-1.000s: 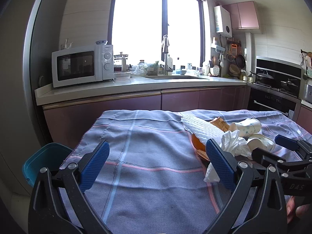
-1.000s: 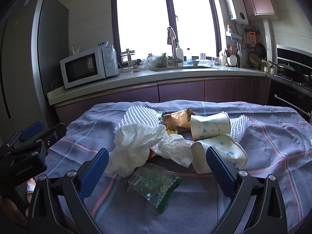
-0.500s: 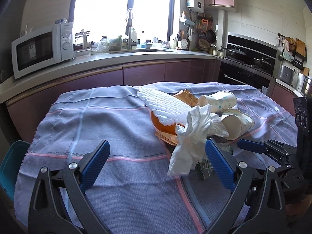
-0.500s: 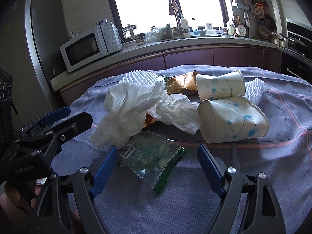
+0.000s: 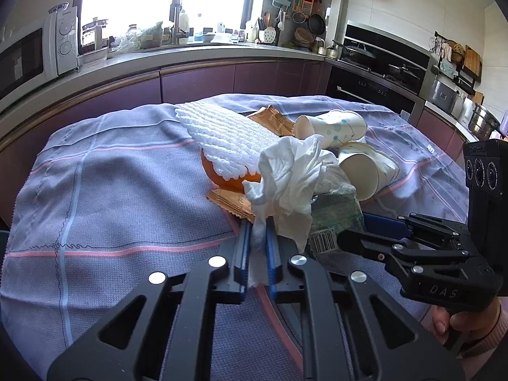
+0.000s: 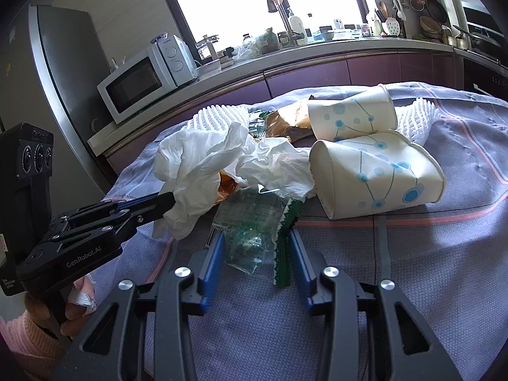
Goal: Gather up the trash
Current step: 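Grasp the white tissue with the left tool while the right grasps the green wrapper, then carry tissue and green wrapper to the teal bin and open both tools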
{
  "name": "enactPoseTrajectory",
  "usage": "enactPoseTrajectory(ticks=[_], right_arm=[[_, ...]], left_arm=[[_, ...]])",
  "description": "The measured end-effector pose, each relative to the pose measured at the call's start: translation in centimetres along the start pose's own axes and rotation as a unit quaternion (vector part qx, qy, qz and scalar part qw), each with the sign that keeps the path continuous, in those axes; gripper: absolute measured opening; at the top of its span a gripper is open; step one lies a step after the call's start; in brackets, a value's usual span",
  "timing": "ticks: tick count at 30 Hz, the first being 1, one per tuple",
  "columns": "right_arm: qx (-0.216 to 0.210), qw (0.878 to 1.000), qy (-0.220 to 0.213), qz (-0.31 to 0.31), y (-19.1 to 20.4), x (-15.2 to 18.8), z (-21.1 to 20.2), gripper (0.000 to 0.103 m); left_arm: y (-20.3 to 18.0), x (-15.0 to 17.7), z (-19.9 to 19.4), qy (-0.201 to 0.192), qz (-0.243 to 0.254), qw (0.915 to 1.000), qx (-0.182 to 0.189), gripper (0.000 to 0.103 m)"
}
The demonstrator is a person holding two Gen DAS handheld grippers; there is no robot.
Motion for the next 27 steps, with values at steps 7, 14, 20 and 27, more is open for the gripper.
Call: enactPoseTrajectory(ticks=[7,14,20,27], right_arm=[[-0.005,1.0,-0.011,-0.002,-0.1,-0.8,-1.1,0.025],[-0.017,1.0,-0.019,-0.016,0.8,-1.2,-2.1,0.019],[-0.043,0.998,-0.025,-0.03,2.8,-2.0,-3.0,0.018],[-0.092,0.994,-0.021,-0.053,7.1,-3.0,-1.9,0.018]], left_arm=[[0.3,-0.4,-2.3,-0.019,-0.016,0.9995,0.018,0.004],[2.6,-0.9,-6.8,-0.046,-0.038,0.998,0.016,0.004],[6.2,-0.6,-10.8,-0.069,-0.065,0.9955,-0.007,0.004],[10.6,-0.2,-15.0,-0.092,-0.089,0.9905,-0.049,0.004]])
Point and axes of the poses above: each gripper's, at about its wrist camera, not at the fingertips, and z roughly the way its jaws point, y to its left, x to its underside, the point moved 7 cm from there along z, roughly the way its jaws point, and after that the axes turned 8 degrees about -y, right-handed, at the moved point
